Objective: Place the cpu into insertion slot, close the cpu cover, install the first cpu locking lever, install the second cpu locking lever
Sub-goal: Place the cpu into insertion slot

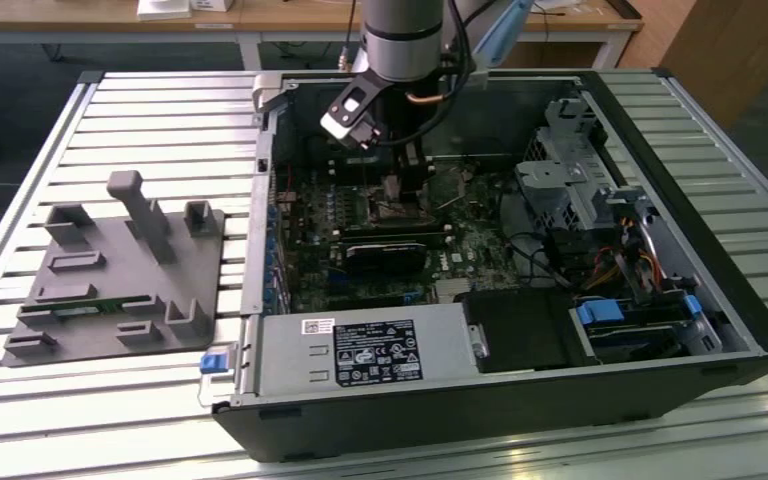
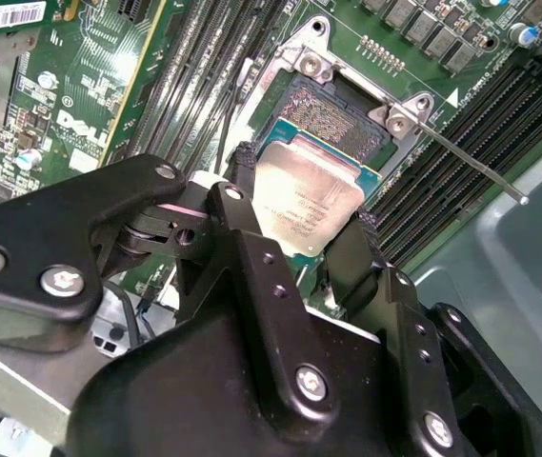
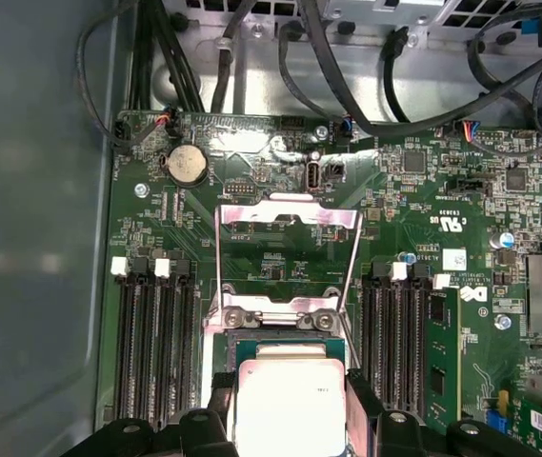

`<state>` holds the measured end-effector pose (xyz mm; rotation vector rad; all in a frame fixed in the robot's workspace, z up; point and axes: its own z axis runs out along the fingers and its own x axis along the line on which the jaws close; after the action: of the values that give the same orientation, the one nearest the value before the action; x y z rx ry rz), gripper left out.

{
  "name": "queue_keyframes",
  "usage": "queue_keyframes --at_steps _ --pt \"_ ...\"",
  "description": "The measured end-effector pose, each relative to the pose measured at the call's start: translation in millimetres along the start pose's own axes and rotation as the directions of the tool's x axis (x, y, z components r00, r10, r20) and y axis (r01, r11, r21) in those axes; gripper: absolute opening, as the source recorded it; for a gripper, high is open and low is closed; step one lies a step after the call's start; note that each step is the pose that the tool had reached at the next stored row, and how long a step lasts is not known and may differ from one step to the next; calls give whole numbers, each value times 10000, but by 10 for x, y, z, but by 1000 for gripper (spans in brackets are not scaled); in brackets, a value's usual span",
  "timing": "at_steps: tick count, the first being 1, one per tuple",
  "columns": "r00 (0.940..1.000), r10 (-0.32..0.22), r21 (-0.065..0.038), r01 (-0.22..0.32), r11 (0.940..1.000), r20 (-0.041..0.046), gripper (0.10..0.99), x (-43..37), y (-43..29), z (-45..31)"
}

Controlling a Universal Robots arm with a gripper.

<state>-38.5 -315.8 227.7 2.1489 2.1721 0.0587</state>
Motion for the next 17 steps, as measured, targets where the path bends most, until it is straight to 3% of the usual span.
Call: queue_keyframes --at_steps 17 --pt "10000 0 0 0 10000 7 541 2 -9 58"
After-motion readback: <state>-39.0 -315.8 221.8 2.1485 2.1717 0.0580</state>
